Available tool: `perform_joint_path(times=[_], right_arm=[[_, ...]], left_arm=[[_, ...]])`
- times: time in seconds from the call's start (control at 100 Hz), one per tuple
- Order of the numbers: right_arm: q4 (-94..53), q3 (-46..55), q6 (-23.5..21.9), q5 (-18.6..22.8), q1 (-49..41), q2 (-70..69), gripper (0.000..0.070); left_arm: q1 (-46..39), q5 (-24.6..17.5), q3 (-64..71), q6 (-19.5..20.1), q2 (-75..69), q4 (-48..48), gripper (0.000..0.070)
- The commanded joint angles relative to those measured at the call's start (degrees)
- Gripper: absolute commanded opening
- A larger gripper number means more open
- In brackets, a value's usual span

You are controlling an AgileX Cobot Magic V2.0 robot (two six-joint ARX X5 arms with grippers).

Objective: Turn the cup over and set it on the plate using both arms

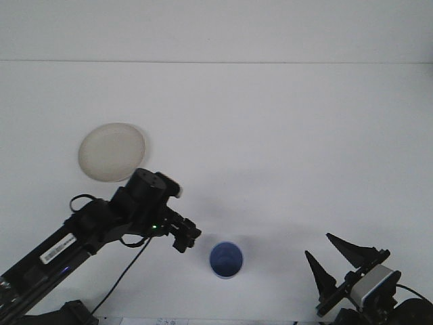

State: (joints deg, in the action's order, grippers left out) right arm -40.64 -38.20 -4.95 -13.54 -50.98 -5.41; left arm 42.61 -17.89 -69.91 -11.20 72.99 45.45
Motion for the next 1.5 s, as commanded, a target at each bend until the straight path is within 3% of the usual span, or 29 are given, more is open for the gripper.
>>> perform_joint_path(times=[0.0, 0.3, 0.66, 0.71, 0.86, 1.15, 1.34, 1.49], right_arm=[[0.3, -0.3, 0.5, -0.1, -0.5, -0.3, 0.0415], [-0.1, -0.3, 0.5, -0.1, -0.5, -0.3, 0.0414], [-0.1, -0.3, 0.7, -0.3, -0.5, -0.3, 0.0414], [-0.1, -0.3, 0.7, -0.3, -0.5, -0.3, 0.0414], [-0.1, -0.3, 0.7, -0.3, -0.5, -0.3, 0.0414], [-0.1, -0.3, 0.7, -0.5, -0.5, -0.3, 0.0414], [-0.1, -0.3, 0.7, -0.5, -0.5, -0.3, 0.0414], [-0.1, -0.3, 0.7, -0.5, -0.5, -0.3, 0.0414]], left_arm=[[2.7, 0.3, -1.9, 1.3, 3.1, -0.1, 0.0423], [9.7, 4.5, -3.0, 3.0, 12.5, -2.6, 0.0424], [12.2, 4.7, -3.0, 3.8, 19.3, -5.3, 0.0409], [12.3, 4.8, -3.0, 3.8, 19.5, -5.3, 0.0341], [12.3, 4.8, -3.0, 4.3, 19.5, -4.9, 0.0000], [12.3, 5.4, -4.5, 5.3, 19.4, -2.8, 0.0011], [10.2, 11.7, -11.0, 9.7, 16.8, 3.4, 0.0010], [3.7, 20.0, -17.0, 13.3, 12.7, 9.4, 0.0009]])
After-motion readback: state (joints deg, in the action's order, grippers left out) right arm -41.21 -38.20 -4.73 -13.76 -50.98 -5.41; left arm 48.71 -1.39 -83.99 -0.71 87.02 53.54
